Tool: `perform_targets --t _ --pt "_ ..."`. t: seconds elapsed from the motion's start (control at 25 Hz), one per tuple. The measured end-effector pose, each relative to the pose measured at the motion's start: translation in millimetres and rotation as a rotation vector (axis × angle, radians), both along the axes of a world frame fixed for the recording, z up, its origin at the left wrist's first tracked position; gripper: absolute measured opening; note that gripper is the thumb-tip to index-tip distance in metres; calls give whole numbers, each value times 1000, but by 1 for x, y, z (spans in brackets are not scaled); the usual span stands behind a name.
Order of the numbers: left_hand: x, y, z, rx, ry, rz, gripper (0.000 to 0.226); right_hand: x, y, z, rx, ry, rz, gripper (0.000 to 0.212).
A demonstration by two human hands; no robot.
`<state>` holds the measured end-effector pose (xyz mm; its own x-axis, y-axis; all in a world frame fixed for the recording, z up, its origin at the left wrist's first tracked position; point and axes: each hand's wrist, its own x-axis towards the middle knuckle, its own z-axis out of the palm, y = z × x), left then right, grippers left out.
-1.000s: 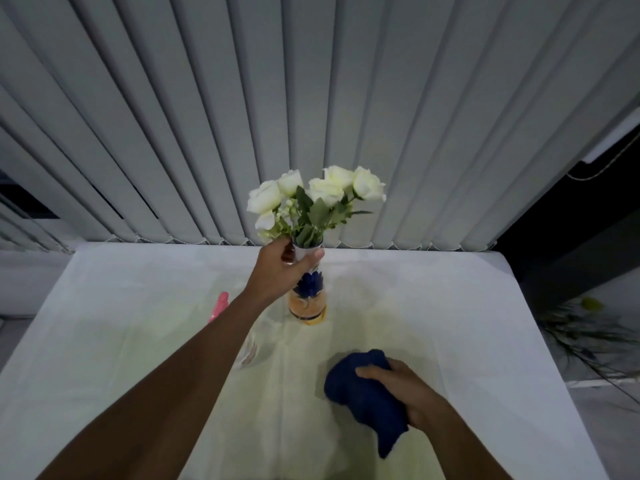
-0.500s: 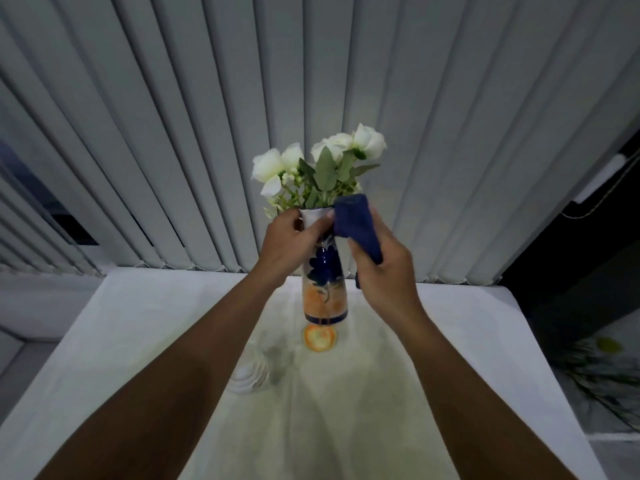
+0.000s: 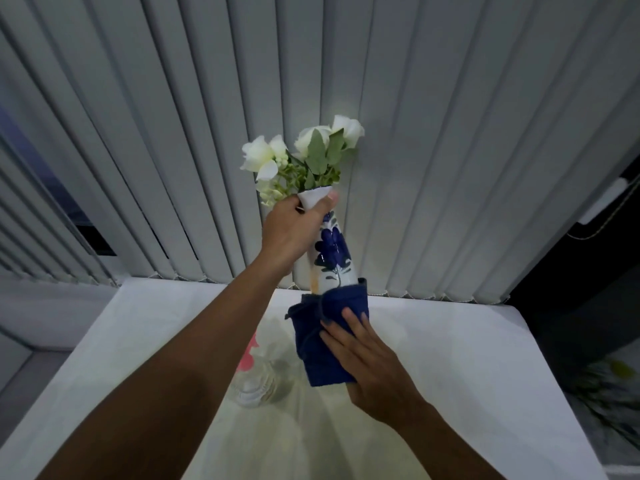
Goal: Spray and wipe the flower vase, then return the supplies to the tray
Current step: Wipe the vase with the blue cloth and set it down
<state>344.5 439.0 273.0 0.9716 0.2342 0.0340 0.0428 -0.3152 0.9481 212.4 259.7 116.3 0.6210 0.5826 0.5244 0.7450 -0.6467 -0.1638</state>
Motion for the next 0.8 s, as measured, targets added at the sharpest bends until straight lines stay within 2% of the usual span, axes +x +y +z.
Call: perform_targets --t 0.12,0.2,0.32,0.48,0.56,0.6,0.68,0.72,0.8 --pt "-1 -6 6 72 -49 -9 59 5 18 30 235 79 -51 49" --pt "-3 -11 5 144 -71 -37 53 17 32 53 267 97 -104 50" --pt "-8 -14 2 197 -58 -65 53 31 39 70 198 52 -126 52" --pt "-4 -4 3 104 -22 -46 63 15 15 43 -52 6 64 34" --pt "-3 -1 5 102 -41 -36 61 -1 -5 21 -68 39 136 30" --pt "-2 1 5 93 -51 -32 59 -8 -15 11 -20 90 141 32" --pt "-1 5 4 58 -32 -40 58 -21 -27 1 259 350 34 44" --pt "0 6 3 35 -11 -57 62 -26 -30 -1 452 528 -90 49" --pt "-1 9 0 -4 29 -92 66 -27 -33 1 739 811 -409 36"
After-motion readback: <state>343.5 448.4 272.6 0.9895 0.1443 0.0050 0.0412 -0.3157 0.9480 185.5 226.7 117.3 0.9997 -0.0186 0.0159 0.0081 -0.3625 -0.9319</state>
